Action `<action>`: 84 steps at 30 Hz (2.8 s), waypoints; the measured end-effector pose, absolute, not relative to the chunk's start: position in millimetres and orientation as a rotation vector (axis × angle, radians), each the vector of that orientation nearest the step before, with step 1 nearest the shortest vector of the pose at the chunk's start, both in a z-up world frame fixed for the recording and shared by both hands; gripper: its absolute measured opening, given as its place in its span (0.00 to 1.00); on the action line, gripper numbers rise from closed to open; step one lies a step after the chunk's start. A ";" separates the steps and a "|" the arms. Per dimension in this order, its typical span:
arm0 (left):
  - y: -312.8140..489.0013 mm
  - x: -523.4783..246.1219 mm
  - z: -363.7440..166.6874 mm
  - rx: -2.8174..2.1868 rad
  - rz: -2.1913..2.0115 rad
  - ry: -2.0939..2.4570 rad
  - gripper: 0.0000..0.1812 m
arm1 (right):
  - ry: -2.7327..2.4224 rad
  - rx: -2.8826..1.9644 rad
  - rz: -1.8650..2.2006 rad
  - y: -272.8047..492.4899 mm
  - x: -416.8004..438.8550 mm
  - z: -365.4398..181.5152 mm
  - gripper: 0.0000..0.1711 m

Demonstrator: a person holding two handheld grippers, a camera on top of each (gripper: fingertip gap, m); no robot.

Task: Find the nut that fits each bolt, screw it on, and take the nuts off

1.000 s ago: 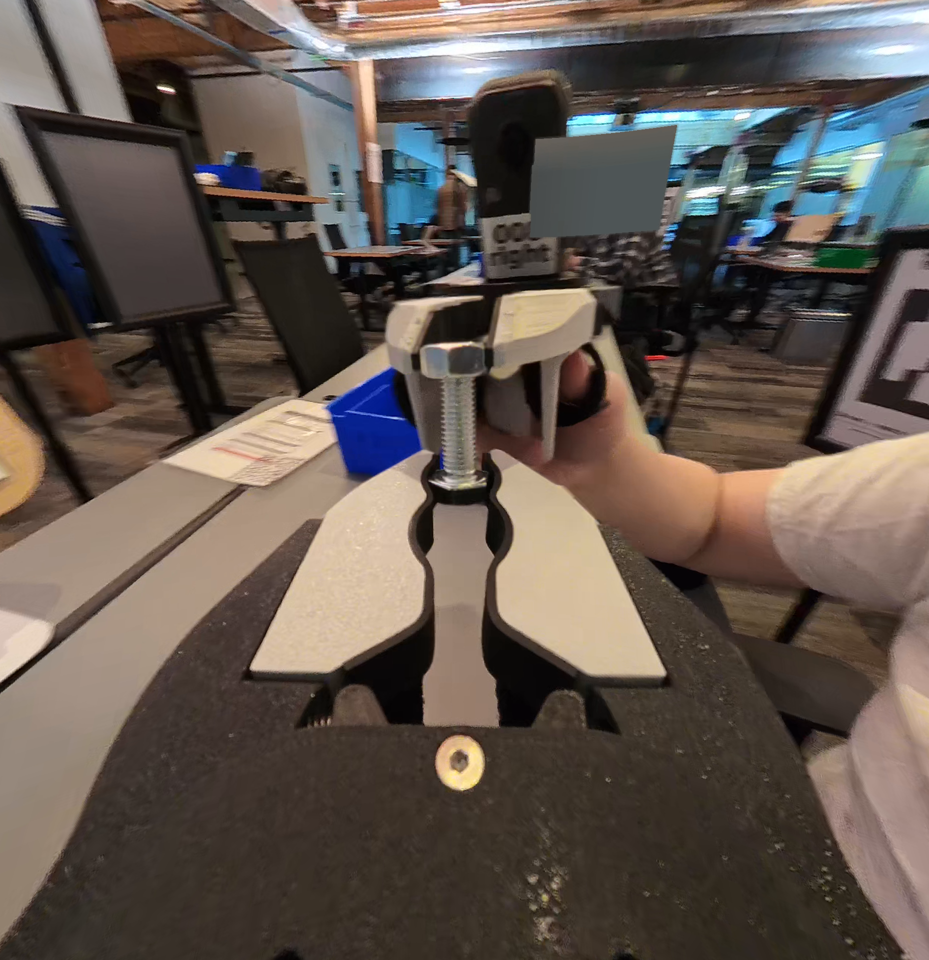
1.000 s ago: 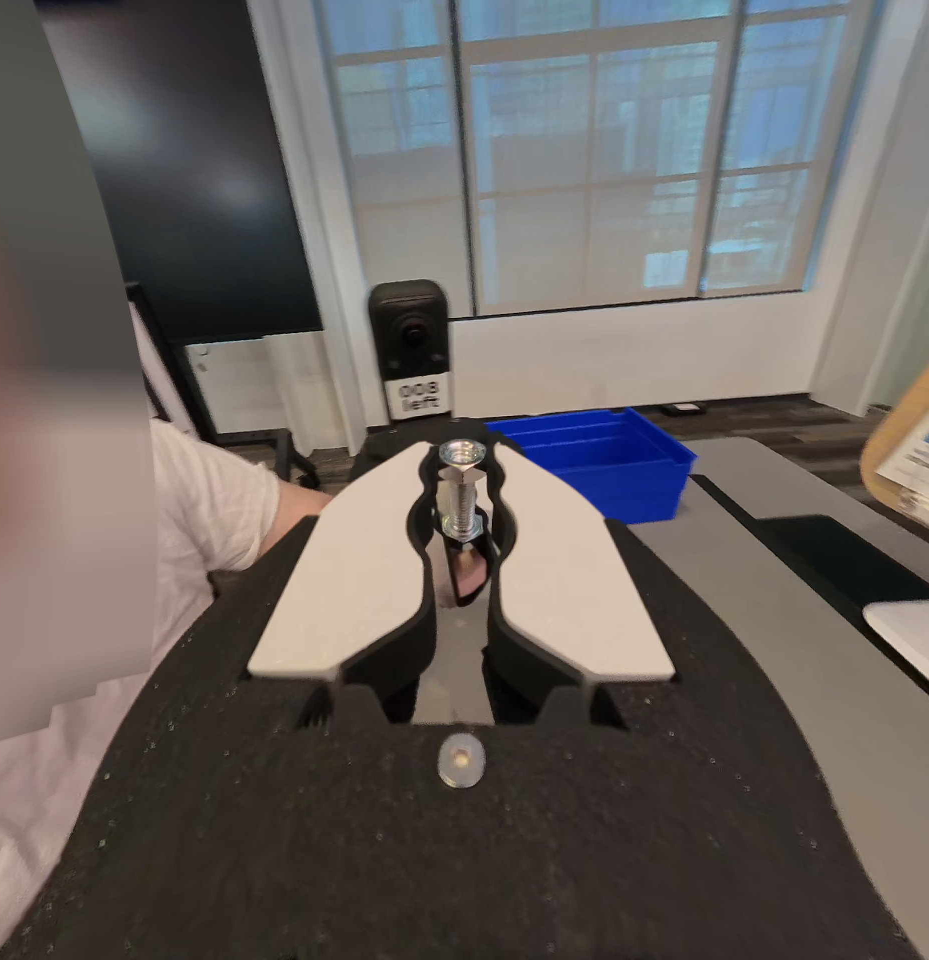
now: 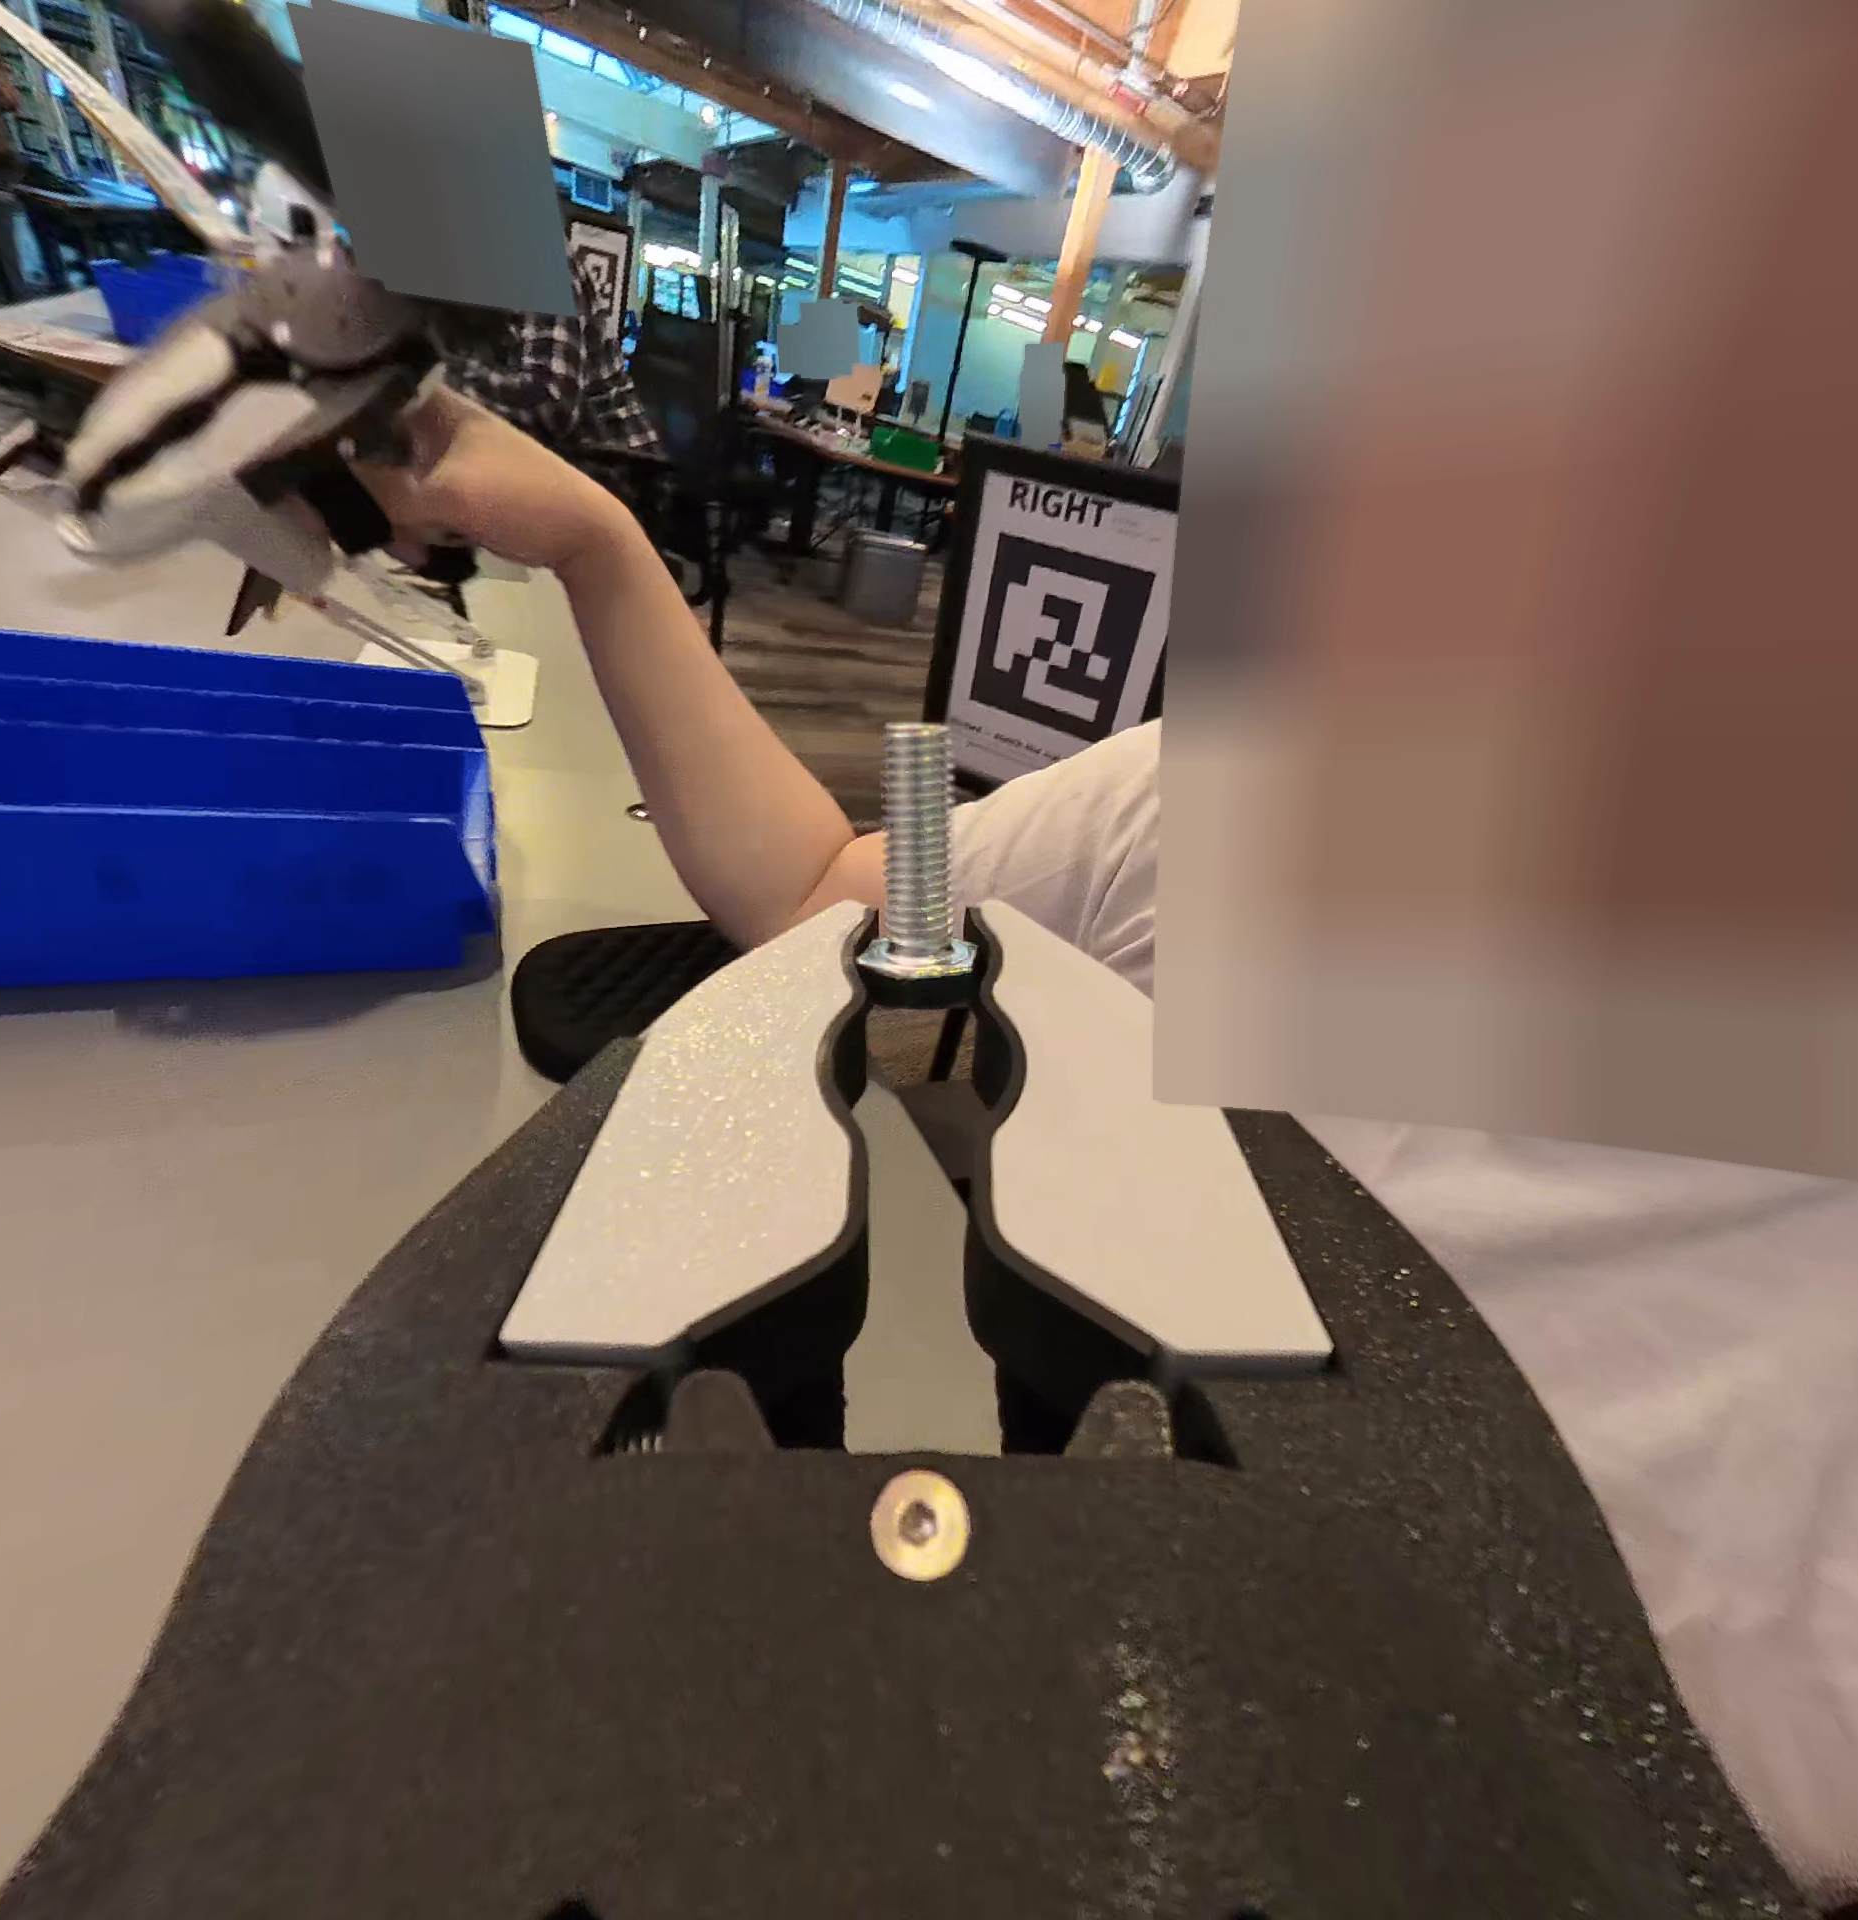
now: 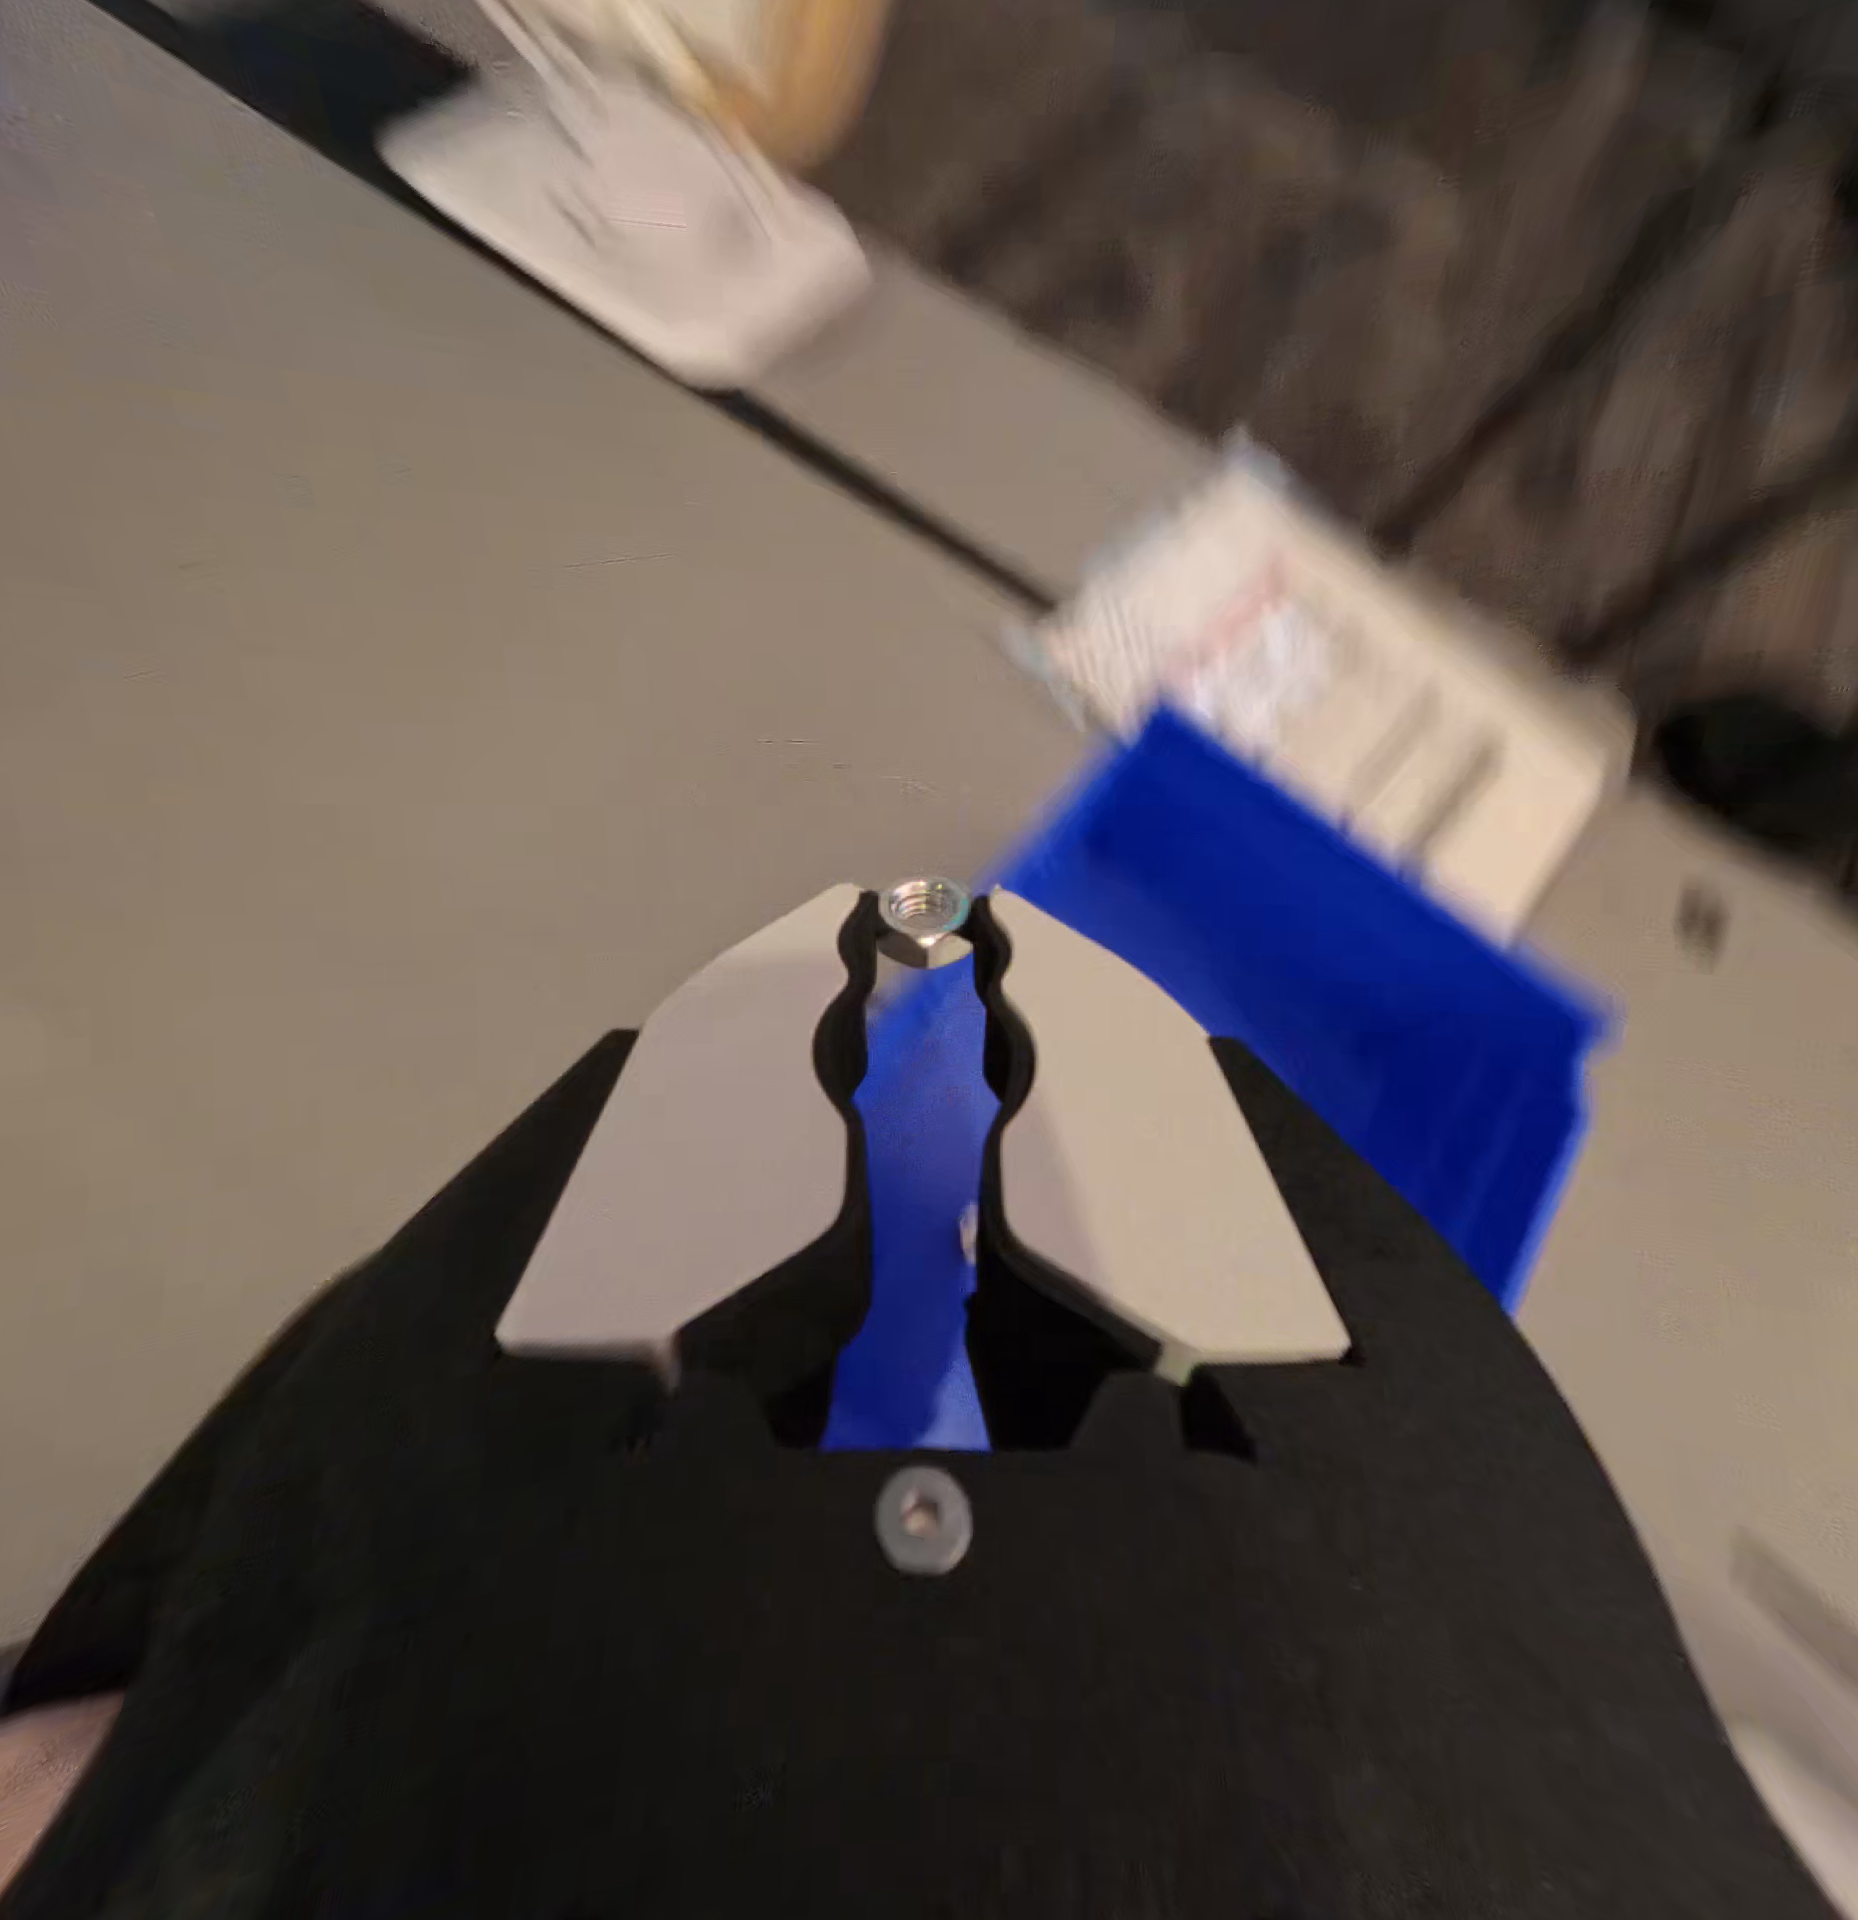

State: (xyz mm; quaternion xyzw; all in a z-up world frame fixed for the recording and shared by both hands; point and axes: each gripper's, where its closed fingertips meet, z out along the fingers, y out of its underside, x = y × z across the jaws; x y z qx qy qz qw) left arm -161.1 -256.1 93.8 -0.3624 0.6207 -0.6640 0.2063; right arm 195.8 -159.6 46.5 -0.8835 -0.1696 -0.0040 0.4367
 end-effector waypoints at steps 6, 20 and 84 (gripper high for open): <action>-252.1 -161.9 96.2 -1.026 -1.799 1.714 0.08 | -0.066 -2.737 0.045 -185.0 298.8 -93.7 0.10; -201.0 -141.6 82.0 -1.196 -1.486 1.528 0.08 | -0.274 -2.200 0.124 -131.0 231.9 19.7 0.25; -140.0 -181.3 100.5 -1.381 -1.181 1.383 0.15 | -0.269 -2.930 0.296 -215.1 264.6 -133.8 0.16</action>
